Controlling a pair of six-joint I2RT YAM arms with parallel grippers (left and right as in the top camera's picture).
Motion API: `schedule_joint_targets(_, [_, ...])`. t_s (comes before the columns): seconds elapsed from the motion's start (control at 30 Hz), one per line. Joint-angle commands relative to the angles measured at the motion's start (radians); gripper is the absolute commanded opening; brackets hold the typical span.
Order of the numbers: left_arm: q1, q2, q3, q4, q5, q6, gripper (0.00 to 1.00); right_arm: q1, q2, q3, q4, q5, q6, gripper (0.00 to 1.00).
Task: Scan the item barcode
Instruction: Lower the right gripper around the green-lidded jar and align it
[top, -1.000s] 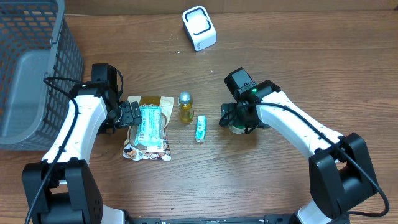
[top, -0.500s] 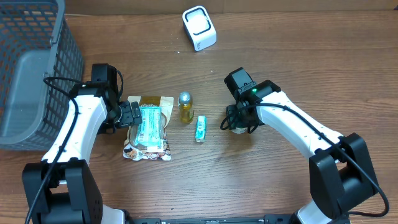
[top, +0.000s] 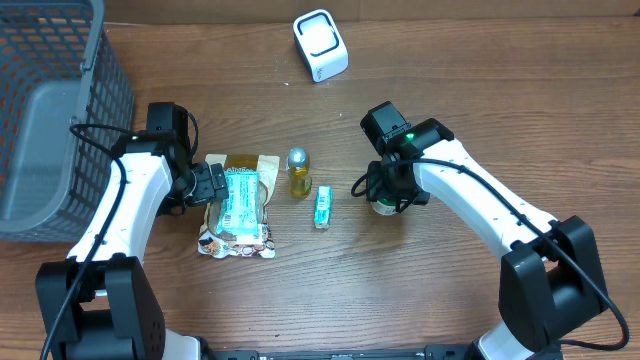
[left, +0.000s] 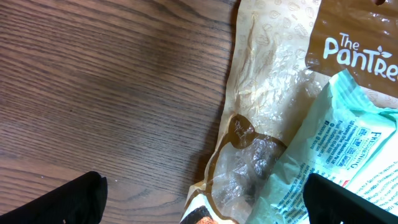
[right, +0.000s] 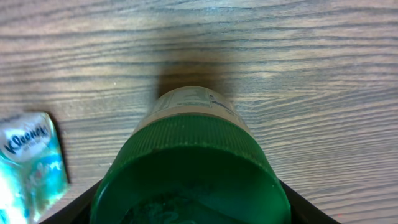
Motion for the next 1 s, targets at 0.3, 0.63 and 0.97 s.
schedule_joint_targets(0.3, [0.003, 0.004, 0.019, -0.002, 0.008, 0.011, 1.0, -0.004, -0.019, -0.038, 0.075, 0.016, 0.142, 0.57])
schedule_joint_targets(0.63, [0.003, 0.004, 0.019, -0.002, 0.008, 0.011, 1.0, -0.004, -0.019, -0.063, 0.113, 0.047, 0.163, 0.57])
schedule_joint_targets(0.97, [0.002, 0.004, 0.019, -0.002, 0.008, 0.011, 1.0, -0.004, -0.019, -0.063, 0.094, 0.117, 0.216, 0.63])
